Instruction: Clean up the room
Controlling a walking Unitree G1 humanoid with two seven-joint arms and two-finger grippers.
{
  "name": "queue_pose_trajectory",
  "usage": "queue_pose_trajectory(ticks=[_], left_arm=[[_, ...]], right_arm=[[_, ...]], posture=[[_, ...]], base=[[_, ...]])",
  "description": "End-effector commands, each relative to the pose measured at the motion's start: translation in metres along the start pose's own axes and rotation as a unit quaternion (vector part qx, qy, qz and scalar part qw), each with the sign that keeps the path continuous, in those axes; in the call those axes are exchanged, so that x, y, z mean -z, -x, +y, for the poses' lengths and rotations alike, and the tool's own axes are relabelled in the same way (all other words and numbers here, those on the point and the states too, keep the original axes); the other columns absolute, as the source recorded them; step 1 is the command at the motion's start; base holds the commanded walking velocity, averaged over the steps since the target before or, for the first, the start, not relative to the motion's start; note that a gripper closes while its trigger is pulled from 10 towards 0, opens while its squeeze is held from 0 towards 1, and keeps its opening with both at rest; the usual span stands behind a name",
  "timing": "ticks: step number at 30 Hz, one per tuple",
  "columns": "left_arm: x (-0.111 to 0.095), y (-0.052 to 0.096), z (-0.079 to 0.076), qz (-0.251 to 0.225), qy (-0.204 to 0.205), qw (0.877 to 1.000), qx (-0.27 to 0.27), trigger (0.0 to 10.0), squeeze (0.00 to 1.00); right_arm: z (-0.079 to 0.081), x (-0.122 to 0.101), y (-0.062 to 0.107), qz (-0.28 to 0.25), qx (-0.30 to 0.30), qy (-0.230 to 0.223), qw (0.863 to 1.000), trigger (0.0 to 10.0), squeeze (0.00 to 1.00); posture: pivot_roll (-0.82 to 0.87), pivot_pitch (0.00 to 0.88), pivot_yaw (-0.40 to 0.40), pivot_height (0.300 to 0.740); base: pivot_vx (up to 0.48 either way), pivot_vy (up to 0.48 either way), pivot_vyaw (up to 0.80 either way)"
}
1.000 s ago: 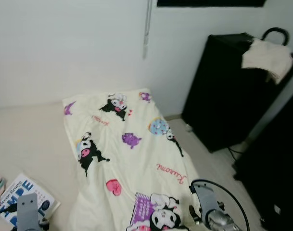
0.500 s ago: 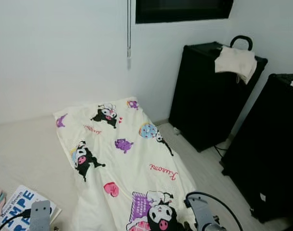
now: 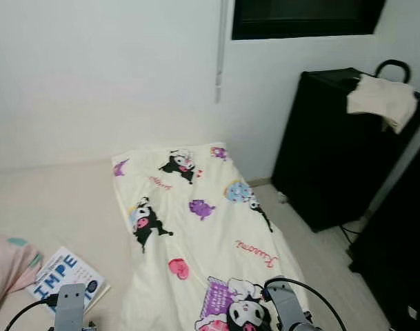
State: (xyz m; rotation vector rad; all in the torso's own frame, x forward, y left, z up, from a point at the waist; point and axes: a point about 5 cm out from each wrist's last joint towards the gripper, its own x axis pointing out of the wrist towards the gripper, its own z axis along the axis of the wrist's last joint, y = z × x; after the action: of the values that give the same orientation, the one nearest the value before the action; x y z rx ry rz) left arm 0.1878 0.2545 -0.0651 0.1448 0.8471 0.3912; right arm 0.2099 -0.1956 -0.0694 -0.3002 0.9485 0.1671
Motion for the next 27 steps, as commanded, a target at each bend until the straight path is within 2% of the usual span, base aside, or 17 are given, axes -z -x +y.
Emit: queue_pose_trajectory(ticks=[1, 4, 8, 16, 27], left_arm=[[0.003, 0.001, -0.008, 0.008, -0.006, 1.000, 0.018, 10.0, 0.00], [0.006, 0.002, -0.011, 0.013, 0.001, 0.999, 0.030, 10.0, 0.00], [0.020, 0.007, -0.019, 0.035, 0.024, 0.998, 0.053, 10.0, 0.00], [0.024, 0.008, -0.015, 0.039, 0.033, 0.998, 0.037, 10.0, 0.00], [0.040, 0.012, -0.013, 0.070, 0.056, 0.994, 0.057, 10.0, 0.00]], right_arm=[[0.002, 0.005, 0.000, 0.011, -0.004, -0.002, 1.000, 10.0, 0.00], [0.003, 0.008, 0.001, 0.016, -0.006, -0.005, 1.000, 10.0, 0.00], [0.013, 0.011, 0.000, 0.026, -0.022, 0.004, 0.999, 10.0, 0.00], [0.011, 0.019, 0.001, 0.041, -0.019, 0.007, 0.999, 10.0, 0.00], [0.008, 0.023, 0.002, 0.051, -0.012, 0.000, 0.999, 10.0, 0.00]], posture=[[-0.05, 0.010, -0.063, 0.726], [-0.05, 0.008, -0.062, 0.726], [-0.03, 0.001, -0.056, 0.726], [-0.03, 0.003, -0.060, 0.726], [-0.05, 0.003, -0.057, 0.726]], base=[[0.000, 0.000, 0.74], [0.000, 0.000, 0.74], [0.000, 0.000, 0.74], [0.000, 0.000, 0.74], [0.000, 0.000, 0.74]])
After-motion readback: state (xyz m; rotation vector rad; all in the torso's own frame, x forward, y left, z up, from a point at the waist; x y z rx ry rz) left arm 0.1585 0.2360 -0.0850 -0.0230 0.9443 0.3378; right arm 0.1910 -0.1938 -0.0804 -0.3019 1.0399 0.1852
